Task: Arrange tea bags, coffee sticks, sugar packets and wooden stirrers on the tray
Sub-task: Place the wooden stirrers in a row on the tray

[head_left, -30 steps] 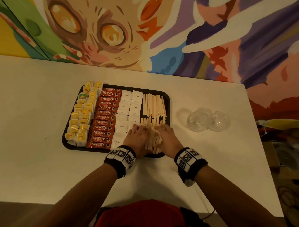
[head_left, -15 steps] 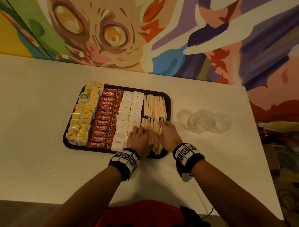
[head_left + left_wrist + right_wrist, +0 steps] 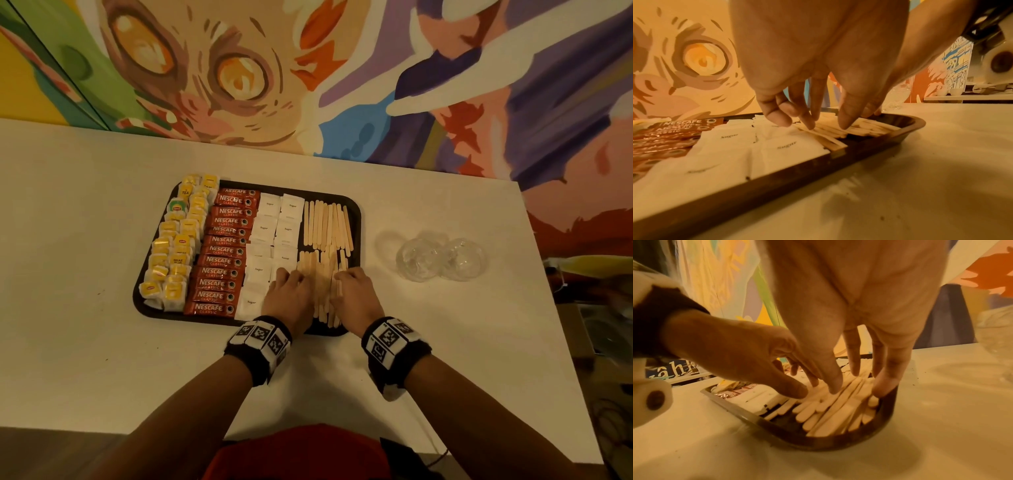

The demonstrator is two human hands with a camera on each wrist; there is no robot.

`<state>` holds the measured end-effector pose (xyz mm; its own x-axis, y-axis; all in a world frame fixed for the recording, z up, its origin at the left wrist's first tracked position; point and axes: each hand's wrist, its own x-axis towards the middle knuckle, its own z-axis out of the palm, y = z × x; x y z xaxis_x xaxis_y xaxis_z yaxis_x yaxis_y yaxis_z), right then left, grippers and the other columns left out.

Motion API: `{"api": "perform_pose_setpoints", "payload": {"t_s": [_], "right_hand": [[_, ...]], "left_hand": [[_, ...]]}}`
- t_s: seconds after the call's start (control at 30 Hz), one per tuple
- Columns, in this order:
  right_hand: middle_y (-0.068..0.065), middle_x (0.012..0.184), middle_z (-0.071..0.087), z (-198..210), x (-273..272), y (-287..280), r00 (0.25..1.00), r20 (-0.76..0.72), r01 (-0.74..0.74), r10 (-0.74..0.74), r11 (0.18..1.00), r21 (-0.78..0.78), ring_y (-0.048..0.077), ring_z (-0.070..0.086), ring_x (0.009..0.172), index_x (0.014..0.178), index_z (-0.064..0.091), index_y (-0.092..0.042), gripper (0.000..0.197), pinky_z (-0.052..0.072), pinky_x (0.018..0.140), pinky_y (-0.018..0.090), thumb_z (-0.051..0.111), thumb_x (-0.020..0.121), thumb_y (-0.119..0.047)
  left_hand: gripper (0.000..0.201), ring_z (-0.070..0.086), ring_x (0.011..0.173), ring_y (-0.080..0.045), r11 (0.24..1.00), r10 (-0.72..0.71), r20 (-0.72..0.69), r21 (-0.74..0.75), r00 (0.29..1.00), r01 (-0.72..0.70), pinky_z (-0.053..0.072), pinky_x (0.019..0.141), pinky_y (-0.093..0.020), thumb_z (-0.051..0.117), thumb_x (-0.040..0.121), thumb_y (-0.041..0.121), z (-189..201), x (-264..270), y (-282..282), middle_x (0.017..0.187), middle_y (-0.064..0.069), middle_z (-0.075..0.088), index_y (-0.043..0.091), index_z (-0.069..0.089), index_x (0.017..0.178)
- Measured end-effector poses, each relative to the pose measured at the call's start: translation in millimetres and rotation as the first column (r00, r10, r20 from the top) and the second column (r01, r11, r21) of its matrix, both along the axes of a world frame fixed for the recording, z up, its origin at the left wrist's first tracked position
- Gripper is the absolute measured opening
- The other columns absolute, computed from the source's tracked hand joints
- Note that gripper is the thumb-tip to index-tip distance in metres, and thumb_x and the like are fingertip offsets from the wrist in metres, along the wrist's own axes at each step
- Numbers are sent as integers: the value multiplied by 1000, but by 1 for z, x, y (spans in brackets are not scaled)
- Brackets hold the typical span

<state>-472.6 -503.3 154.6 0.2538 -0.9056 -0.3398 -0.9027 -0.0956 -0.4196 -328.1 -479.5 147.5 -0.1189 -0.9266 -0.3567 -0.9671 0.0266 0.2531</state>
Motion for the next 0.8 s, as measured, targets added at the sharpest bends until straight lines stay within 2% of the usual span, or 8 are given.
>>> {"api": "perform_pose_setpoints", "payload": {"t_s": [0.1, 0.23, 0.37, 0.47, 0.63, 0.8], "right_hand": [[10, 133, 46, -2, 4, 2, 1000, -19, -16, 17, 999, 39, 24, 45, 121, 126, 55, -10, 39, 44, 104, 33, 67, 89, -14], [9, 131, 49, -4, 9, 4, 1000, 5, -25, 25, 999, 35, 22, 46, 119, 121, 59, -11, 34, 45, 102, 31, 67, 89, -17], [8, 133, 48, -3, 6, 7, 999, 2, -46, 46, 999, 26, 22, 47, 119, 123, 60, -12, 36, 45, 103, 31, 68, 88, -17], [8, 139, 41, 0, 2, 10, 998, -44, -52, 53, 998, 31, 25, 45, 123, 129, 54, -11, 41, 43, 106, 34, 67, 90, -15], [6, 146, 37, 2, -7, 13, 996, -63, -56, 55, 998, -16, 26, 40, 126, 136, 48, -11, 45, 44, 103, 33, 60, 93, -7], [4, 143, 43, 3, -9, 16, 996, -1, -92, 92, 996, -21, 26, 40, 126, 134, 53, -14, 42, 37, 107, 29, 61, 93, -14]], "left_hand": [[56, 29, 131, -33, 1000, -25, -3, 11, 1000, 25, 36, 106, -41, 63, 86, 17, 1, 0, -2, 142, -9, 39, 11, 41, 137], [57, 29, 130, -31, 1000, -19, -28, -6, 999, 19, 37, 106, -39, 61, 88, 20, -3, 1, -3, 143, -8, 38, 14, 38, 139], [60, 25, 133, -30, 999, -47, -46, -18, 998, 46, 33, 108, -42, 57, 90, 42, -7, 3, 2, 146, -3, 34, 31, 32, 143], [63, 24, 134, -31, 993, -120, 23, -8, 992, 120, 30, 108, -44, 55, 88, 52, -7, 2, 5, 148, -3, 29, 39, 28, 144], [61, 26, 131, -30, 998, -54, 39, -42, 998, 56, 32, 108, -42, 56, 87, 47, -3, 6, 5, 145, -5, 32, 33, 32, 141], [62, 26, 132, -32, 994, -109, 39, -28, 993, 110, 31, 108, -44, 55, 88, 47, 1, -8, 4, 144, -7, 33, 29, 30, 142]]}}
